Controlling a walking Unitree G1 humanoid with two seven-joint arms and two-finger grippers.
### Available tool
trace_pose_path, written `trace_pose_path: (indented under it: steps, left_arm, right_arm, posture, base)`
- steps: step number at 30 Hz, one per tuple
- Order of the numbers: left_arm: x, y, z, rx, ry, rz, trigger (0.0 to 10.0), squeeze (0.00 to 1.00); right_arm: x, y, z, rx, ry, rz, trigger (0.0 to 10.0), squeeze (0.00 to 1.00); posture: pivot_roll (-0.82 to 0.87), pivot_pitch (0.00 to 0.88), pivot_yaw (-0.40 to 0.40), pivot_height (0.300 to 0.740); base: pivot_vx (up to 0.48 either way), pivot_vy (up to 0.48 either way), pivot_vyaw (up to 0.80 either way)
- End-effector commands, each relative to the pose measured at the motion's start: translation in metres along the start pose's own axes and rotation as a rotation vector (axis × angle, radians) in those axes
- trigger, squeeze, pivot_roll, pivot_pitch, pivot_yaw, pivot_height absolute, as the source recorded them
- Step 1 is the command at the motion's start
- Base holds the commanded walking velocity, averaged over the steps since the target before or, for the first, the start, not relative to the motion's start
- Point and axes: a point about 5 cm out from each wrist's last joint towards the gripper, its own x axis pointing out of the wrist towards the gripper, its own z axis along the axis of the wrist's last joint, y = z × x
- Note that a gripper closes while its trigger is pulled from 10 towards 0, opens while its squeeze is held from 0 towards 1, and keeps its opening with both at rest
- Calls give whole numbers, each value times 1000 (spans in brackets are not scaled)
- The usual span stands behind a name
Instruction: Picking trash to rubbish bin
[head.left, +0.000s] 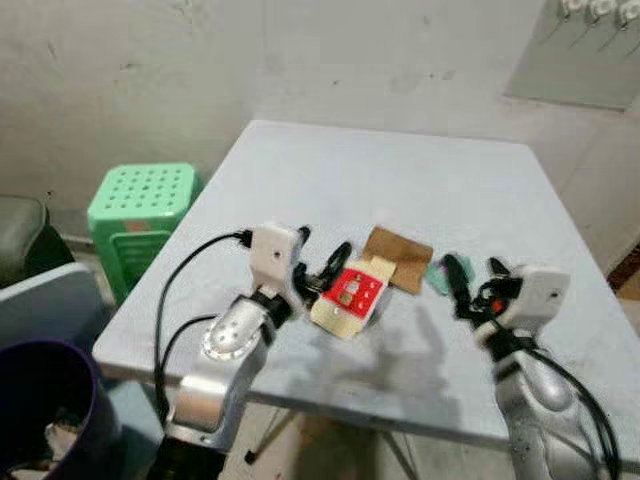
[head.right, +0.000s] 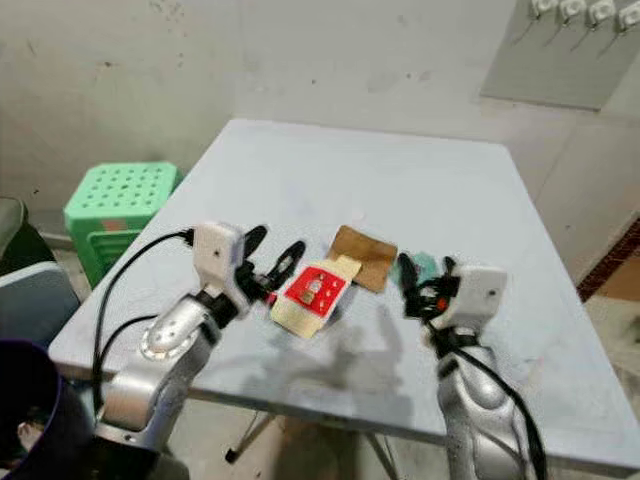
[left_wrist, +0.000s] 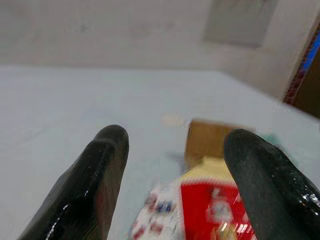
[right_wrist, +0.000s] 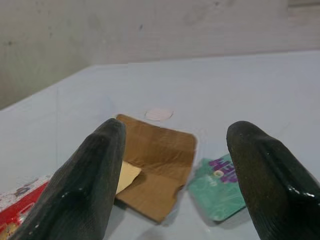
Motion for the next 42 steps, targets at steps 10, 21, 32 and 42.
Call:
trace_pose_path:
  steps: [10,21,32,42]
  left_arm:
    - [-8,-27,-5,96,2,-132,10000,0]
    - [-17,-42,-6,76,5,-183,10000,0]
    - [-15,-27,4,97,-4,-159,10000,0]
    - [-11,-20,13,89,-32,-135,10000,0]
  right_arm:
    - [7,-41,2,-153,43,6,10000,0]
    - [32,-54,3,-204,66,73,10000,0]
    - [50,-64,8,-207,85,135,10000,0]
    - [62,-68,11,-177,106,157,10000,0]
  posture:
    - [-26,89,-47,740]
    - [-10,120,-59,740]
    - [3,123,-51,740]
    - [-2,122,-42,740]
  base:
    - [0,0,0]
    - [0,0,0]
    - [0,0,0]
    - [0,0,0]
